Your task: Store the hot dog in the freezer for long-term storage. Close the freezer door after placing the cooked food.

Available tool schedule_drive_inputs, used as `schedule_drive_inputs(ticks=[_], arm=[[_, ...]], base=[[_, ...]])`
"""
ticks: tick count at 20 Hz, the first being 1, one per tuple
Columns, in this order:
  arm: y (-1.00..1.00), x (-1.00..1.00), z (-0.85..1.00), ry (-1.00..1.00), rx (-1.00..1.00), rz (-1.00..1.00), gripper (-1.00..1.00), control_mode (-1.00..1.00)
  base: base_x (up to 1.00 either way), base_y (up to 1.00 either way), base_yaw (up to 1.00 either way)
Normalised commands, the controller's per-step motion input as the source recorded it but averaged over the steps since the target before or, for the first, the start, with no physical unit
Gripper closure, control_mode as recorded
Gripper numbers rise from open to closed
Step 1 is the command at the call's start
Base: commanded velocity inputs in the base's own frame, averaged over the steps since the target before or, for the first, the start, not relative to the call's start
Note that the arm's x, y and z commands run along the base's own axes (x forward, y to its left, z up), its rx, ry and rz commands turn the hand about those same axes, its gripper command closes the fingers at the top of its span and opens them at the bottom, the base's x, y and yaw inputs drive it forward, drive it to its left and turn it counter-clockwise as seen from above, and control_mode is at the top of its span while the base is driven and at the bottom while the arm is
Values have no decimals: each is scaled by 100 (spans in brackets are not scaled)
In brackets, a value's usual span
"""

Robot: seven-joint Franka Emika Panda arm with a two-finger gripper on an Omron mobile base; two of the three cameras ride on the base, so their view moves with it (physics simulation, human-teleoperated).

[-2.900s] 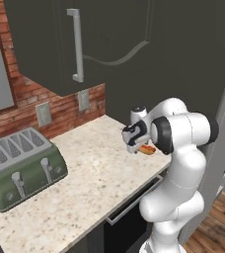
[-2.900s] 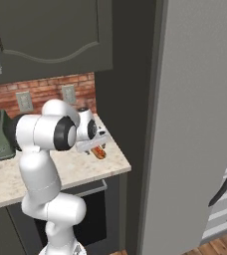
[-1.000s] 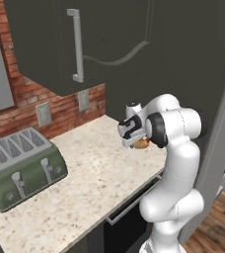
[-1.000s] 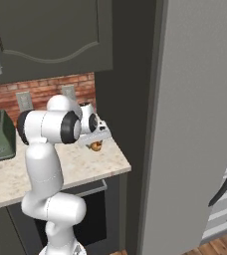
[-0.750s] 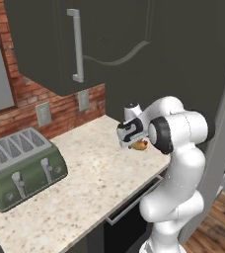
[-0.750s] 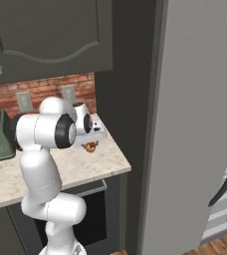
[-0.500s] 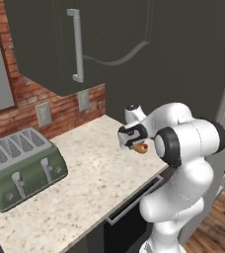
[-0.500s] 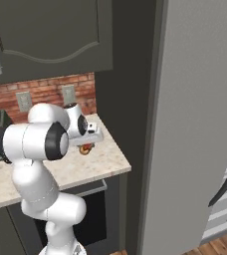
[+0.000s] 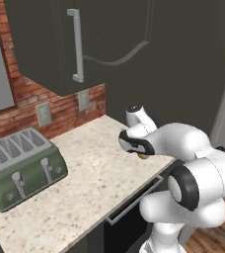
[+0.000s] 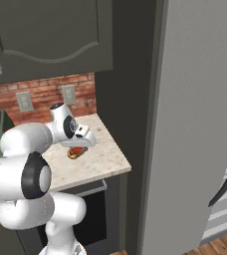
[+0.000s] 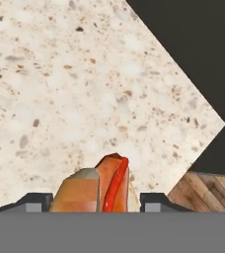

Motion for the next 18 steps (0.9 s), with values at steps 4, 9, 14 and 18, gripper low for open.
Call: schedule_drive_inputs(ticks=[4,9,14,18], arm=[[0,-54,54,1,0,-25,100,-100],[-1,-49,58,6,0,-22,100,-100],[-8,-42,52,3,1,-9,100,-100],[0,-63,50,-6,3,0,100,-100]], base=[[0,0,0],[0,0,0],[0,0,0],[0,0,0]])
